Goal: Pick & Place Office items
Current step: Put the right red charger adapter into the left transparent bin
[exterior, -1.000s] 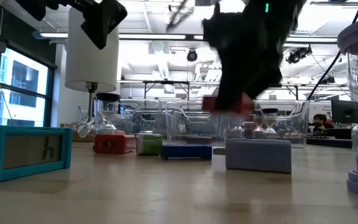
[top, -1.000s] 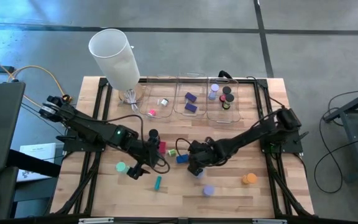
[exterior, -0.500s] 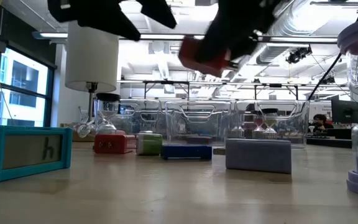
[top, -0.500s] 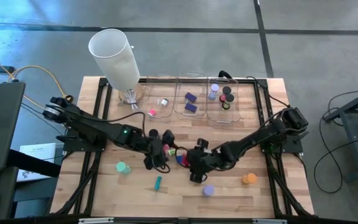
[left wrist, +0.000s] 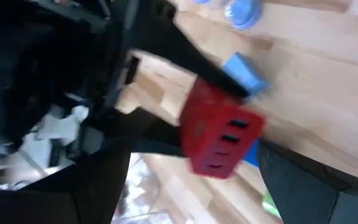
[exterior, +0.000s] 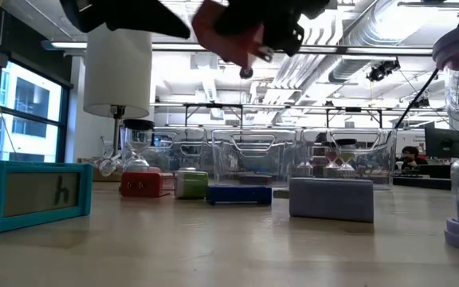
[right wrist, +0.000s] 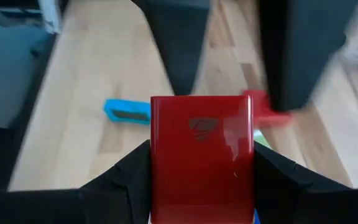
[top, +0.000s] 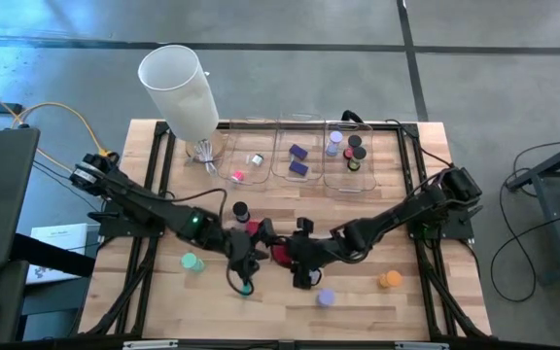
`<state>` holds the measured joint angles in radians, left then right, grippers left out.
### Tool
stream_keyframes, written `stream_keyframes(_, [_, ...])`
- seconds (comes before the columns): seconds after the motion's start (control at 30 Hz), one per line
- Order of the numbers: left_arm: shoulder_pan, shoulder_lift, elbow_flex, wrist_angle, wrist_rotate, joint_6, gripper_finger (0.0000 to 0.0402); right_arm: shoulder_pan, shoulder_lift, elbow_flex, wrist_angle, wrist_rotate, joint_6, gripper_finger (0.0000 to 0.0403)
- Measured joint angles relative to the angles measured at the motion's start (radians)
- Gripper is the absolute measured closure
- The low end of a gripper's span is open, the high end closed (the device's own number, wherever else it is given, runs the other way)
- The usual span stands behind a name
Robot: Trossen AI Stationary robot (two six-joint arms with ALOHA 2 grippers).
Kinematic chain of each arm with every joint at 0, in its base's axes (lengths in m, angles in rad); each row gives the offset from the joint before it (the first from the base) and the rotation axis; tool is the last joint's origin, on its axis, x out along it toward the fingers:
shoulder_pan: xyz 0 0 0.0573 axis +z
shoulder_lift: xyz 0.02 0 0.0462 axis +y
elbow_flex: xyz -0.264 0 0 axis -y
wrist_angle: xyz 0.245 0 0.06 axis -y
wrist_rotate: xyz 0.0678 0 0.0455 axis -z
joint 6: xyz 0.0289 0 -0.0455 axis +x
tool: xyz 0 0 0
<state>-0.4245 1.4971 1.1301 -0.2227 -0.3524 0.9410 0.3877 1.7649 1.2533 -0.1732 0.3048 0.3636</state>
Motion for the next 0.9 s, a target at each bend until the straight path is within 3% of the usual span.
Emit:
stream_keyframes(0.23, [-0.003,0.000,0.000,-0.007,-0.028,0.003,0.0061,-0.014,0.000,0.000,0.075,-0.075,-0.022,0.0208])
stream_keyframes(0.47, [-0.017,0.000,0.000,-0.010,-0.028,-0.023,0.0061,-0.034,-0.002,0.000,0.096,-0.063,-0.021,0.0208])
stream_keyframes(0.9, [-0.024,0.000,0.000,-0.002,-0.025,-0.218,0.0061,-0.051,-0.002,0.000,0.096,-0.072,0.009,0.0208])
